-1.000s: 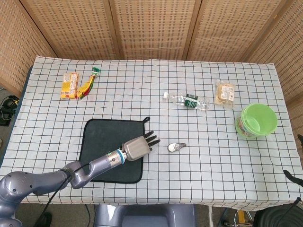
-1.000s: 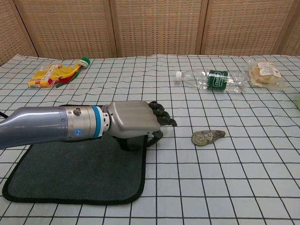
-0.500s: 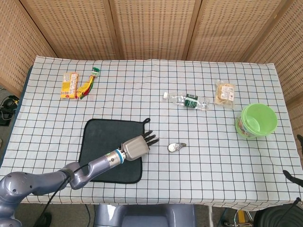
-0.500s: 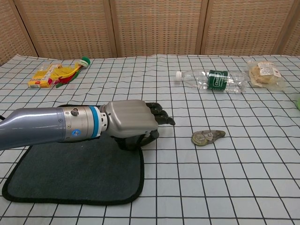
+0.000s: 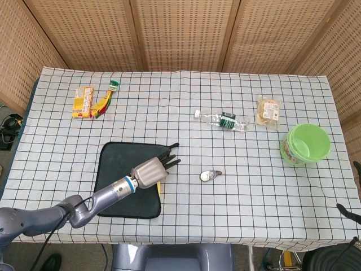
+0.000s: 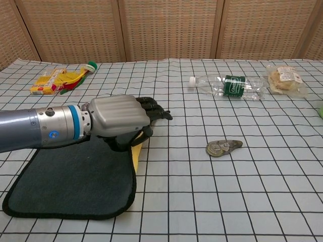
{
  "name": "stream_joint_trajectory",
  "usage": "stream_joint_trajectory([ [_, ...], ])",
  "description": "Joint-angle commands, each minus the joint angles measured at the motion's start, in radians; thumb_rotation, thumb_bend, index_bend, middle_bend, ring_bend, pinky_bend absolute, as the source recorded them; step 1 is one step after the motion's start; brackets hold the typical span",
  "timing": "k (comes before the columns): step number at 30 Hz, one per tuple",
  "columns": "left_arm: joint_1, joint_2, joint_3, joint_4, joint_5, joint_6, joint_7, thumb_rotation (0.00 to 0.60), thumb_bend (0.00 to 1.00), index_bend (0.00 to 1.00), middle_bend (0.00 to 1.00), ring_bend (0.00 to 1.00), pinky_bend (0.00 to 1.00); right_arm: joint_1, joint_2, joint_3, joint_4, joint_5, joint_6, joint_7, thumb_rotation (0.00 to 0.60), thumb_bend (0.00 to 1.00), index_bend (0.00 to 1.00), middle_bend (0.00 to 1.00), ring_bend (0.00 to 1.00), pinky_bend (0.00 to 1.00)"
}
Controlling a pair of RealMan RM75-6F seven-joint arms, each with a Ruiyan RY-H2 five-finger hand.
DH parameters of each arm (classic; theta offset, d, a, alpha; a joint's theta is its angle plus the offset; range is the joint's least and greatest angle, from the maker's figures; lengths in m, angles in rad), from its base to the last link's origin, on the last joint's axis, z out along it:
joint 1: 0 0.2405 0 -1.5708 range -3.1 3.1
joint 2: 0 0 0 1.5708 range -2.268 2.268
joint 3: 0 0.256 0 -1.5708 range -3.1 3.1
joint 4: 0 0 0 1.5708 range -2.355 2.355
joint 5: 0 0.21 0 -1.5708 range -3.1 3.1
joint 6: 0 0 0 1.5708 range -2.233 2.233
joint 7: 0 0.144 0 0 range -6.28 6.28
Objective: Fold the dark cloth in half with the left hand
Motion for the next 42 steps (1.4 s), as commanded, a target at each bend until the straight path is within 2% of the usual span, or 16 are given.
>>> stream_joint_trajectory([
  [1, 0.036, 0.038, 0.024, -0.016, 0.023, 0.058, -0.031, 0.6, 0.42, 0.65, 0.0, 0.0, 0.0, 0.0, 0.0, -0.001, -0.003, -0.003, 0.002, -0.002, 0.6, 0.0, 0.0, 0.0, 0.0, 0.0],
  [10, 0.12, 0.101, 0.082, -0.023, 0.046, 0.146, -0.097, 0.6, 0.42, 0.66, 0.0, 0.0, 0.0, -0.001, 0.0, -0.005, -0.011, -0.014, 0.005, -0.008, 0.6, 0.0, 0.0, 0.0, 0.0, 0.0],
  [19, 0.203, 0.137, 0.134, 0.023, 0.059, 0.202, -0.161, 0.6, 0.42, 0.66, 0.0, 0.0, 0.0, -0.002, 0.0, -0.01, -0.021, -0.024, 0.007, -0.016, 0.6, 0.0, 0.0, 0.0, 0.0, 0.0],
  [42, 0.292, 0.149, 0.173, 0.162, 0.086, 0.232, -0.293, 0.6, 0.42, 0.66, 0.0, 0.0, 0.0, -0.003, -0.005, -0.016, -0.031, -0.034, 0.012, -0.039, 0.6, 0.0, 0.0, 0.0, 0.0, 0.0],
])
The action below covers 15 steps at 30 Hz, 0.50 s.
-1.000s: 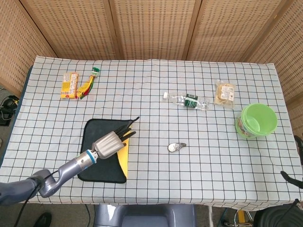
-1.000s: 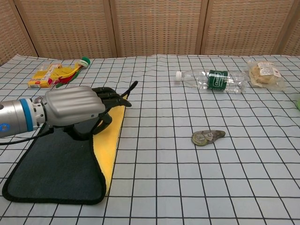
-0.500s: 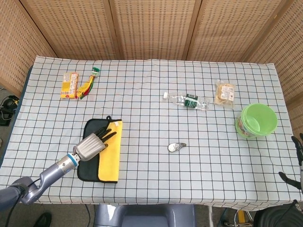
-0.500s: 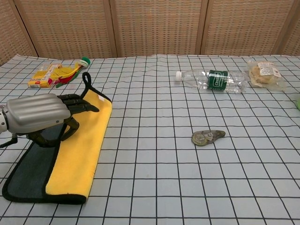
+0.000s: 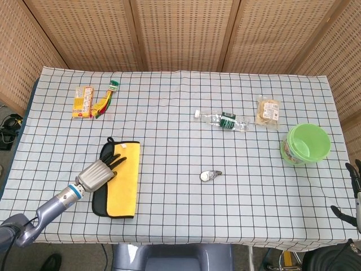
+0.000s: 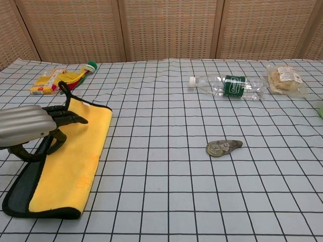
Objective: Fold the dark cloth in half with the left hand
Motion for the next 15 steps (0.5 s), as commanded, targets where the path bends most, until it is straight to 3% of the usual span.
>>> stream_joint_trajectory([
  [1, 0.009, 0.0, 0.004, 0.015, 0.007, 0.005, -0.013, 0.6, 0.42, 0.66, 0.0, 0.0, 0.0, 0.0, 0.0, 0.0, 0.0, -0.001, 0.0, -0.001, 0.6, 0.0, 0.0, 0.0, 0.0, 0.0],
  [15, 0.025, -0.011, 0.005, 0.078, 0.022, 0.003, -0.056, 0.6, 0.42, 0.66, 0.0, 0.0, 0.0, 0.003, -0.006, -0.001, -0.002, 0.0, -0.004, -0.017, 0.6, 0.0, 0.0, 0.0, 0.0, 0.0],
])
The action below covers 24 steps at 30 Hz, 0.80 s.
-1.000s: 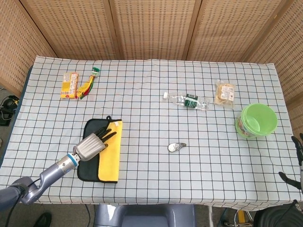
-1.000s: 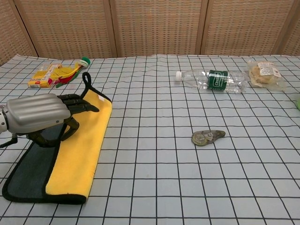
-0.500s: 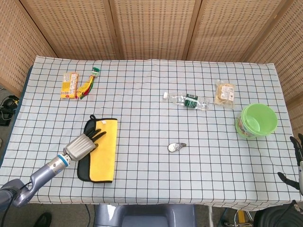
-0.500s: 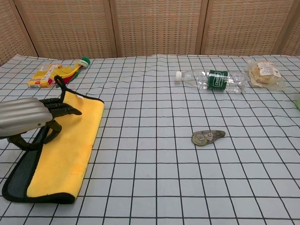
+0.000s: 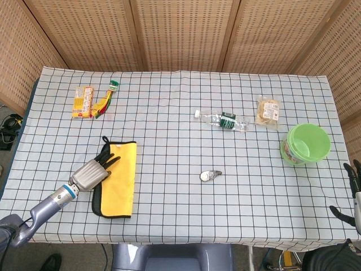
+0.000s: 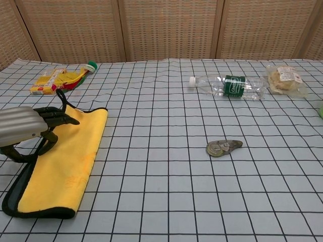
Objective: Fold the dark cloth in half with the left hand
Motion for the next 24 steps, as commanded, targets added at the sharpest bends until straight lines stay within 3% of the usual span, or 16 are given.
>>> stream_joint_trajectory([
  [1, 0.001, -0.003, 0.0, 0.006, 0.002, -0.002, -0.005, 0.6, 0.42, 0.66, 0.0, 0.0, 0.0, 0.0, 0.0, 0.0, -0.001, 0.0, 0.0, 0.0, 0.6, 0.0, 0.0, 0.0, 0.0, 0.0],
  [24, 0.018, -0.005, -0.001, 0.067, 0.014, -0.011, -0.017, 0.6, 0.42, 0.66, 0.0, 0.0, 0.0, -0.001, 0.0, 0.0, -0.003, -0.001, 0.003, -0.003, 0.6, 0.0, 0.0, 0.0, 0.0, 0.0],
])
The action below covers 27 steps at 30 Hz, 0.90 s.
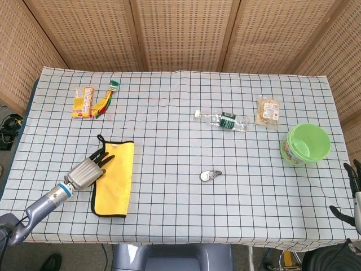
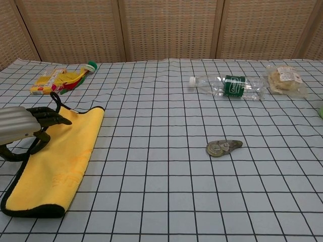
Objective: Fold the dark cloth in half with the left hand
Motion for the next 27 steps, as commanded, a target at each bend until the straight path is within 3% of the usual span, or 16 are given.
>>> stream_joint_trajectory([
  [1, 0.002, -0.001, 0.0, 0.004, 0.0, -0.001, -0.004, 0.6, 0.42, 0.66, 0.0, 0.0, 0.0, 0.0, 0.0, 0.0, 0.0, -0.001, 0.001, -0.001, 0.6, 0.0, 0.0, 0.0, 0.0, 0.0],
  [14, 0.001, -0.005, -0.005, 0.014, 0.005, -0.005, -0.002, 0.6, 0.42, 0.62, 0.0, 0.0, 0.0, 0.0, 0.0, -0.001, -0.002, 0.0, 0.0, -0.003, 0.6, 0.0, 0.0, 0.0, 0.0, 0.0],
  [22, 0.009, 0.023, -0.001, 0.003, 0.005, 0.002, -0.019, 0.6, 0.39, 0.03, 0.0, 0.0, 0.0, 0.0, 0.0, -0.002, -0.003, -0.003, -0.002, -0.003, 0.6, 0.0, 0.0, 0.0, 0.0, 0.0],
  [27, 0.027, 0.067, -0.005, -0.016, 0.003, 0.045, -0.033, 0.6, 0.35, 0.0, 0.0, 0.0, 0.0, 0.0, 0.0, -0.006, -0.006, -0.011, -0.001, -0.006, 0.6, 0.0, 0.0, 0.0, 0.0, 0.0],
])
